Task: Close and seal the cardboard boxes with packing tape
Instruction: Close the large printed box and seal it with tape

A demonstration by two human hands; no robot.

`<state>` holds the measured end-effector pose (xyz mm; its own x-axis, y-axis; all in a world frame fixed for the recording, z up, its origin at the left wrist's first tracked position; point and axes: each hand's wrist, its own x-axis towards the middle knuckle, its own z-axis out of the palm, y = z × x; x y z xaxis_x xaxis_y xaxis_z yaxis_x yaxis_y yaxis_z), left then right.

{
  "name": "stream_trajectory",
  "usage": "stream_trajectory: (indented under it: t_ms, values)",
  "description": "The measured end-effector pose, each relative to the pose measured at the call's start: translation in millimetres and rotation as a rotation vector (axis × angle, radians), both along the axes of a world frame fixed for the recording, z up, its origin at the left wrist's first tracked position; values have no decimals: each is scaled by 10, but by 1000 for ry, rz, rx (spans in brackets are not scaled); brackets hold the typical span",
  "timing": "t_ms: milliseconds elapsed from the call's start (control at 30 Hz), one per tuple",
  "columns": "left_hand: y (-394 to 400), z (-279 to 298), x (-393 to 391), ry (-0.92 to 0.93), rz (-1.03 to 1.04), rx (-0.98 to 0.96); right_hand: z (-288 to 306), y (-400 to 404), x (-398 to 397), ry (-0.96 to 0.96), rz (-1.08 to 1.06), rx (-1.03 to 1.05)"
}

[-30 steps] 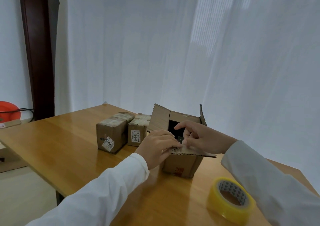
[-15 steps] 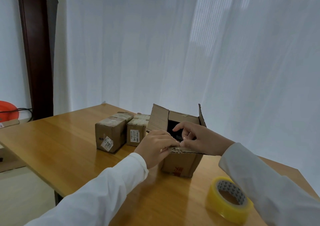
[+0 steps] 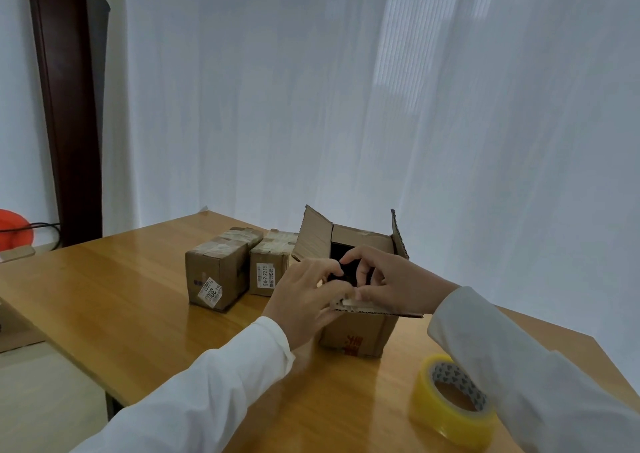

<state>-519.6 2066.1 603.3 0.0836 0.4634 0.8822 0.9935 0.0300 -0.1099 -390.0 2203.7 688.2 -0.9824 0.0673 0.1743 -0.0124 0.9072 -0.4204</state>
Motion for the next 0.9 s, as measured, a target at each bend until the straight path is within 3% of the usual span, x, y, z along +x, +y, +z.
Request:
stream_trajectory:
  t_ms: [200,300,367,500,633,800,833,900]
  values:
    - [27,33,91,211,-113,43,-15,85,-58,-60,-99,50]
    - [40,10,115,208,-167,20,-67,72,-108,-133,-140,-77]
    - [46,0,127,189,-169,8,-144,61,-154,-56,-211,-114]
    - [52,35,177,155,-127,-14,-260,70,-177,133,-352,13]
    - [38,142,197,-63,-44,-38,-91,-26,-13,38,-141,103]
    - [58,386,279,-684,1,-30,143,-139,196,28,-120,113]
    - [60,415,297,-730,7,-58,138,-136,208,63,-142,169]
    - [69,414,306,-603,66,-100,86,-122,207,149,-188,241]
